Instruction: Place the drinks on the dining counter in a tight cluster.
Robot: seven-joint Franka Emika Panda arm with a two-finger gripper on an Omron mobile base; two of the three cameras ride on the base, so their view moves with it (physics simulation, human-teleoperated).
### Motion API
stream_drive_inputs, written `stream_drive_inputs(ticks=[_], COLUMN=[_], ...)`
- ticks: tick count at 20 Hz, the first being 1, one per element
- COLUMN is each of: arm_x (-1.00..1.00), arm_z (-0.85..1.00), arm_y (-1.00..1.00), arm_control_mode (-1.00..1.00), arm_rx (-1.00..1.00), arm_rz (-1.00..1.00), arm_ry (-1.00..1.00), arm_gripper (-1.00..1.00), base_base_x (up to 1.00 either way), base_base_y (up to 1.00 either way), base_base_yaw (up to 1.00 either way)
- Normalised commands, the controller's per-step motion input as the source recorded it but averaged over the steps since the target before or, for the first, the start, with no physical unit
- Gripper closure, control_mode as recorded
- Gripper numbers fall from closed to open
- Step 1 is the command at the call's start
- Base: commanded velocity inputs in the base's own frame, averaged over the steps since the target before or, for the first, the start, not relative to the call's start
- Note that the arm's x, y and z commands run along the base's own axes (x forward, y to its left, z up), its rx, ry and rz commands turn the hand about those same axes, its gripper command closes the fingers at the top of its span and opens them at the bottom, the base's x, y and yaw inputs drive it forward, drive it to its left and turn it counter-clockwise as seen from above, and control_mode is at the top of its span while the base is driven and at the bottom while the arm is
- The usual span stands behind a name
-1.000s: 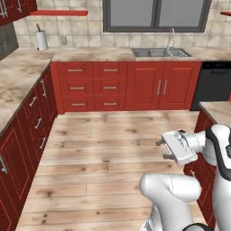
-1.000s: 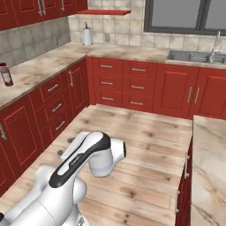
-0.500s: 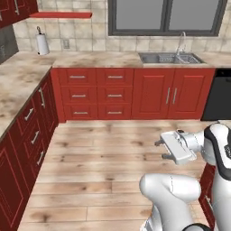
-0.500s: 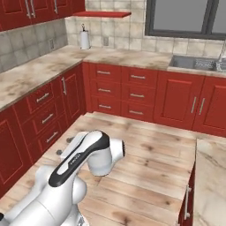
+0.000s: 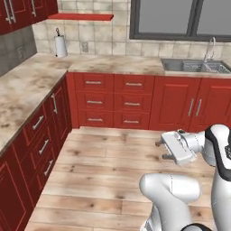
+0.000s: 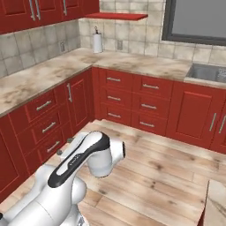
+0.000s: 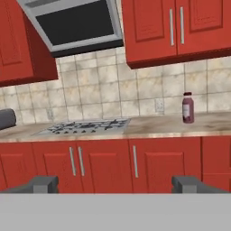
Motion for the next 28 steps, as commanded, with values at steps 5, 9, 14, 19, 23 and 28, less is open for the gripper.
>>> stream_drive_inputs(ticks=[5, 9, 14, 19, 23, 28], arm_x=[0.0, 0.0, 0.0, 0.0, 0.0, 0.0], arm_z=[0.0, 0.0, 0.0, 0.0, 0.0, 0.0], arm_y=[0.0, 0.0, 0.0, 0.0, 0.0, 0.0], arm_control_mode=[1.0, 1.0, 1.0, 1.0, 1.0, 1.0], arm_rx=[0.0, 0.0, 0.0, 0.0, 0.0, 0.0], arm_rz=[0.0, 0.0, 0.0, 0.0, 0.0, 0.0], arm_ry=[0.0, 0.0, 0.0, 0.0, 0.0, 0.0], arm_gripper=[-1.0, -1.0, -1.0, -1.0, -1.0, -1.0], base_base_x=[0.8, 0.79, 0.7, 0.58, 0.51, 0.57], base_base_y=[0.0, 0.0, 0.0, 0.0, 0.0, 0.02], base_base_yaw=[0.35, 0.4, 0.49, 0.57, 0.58, 0.45])
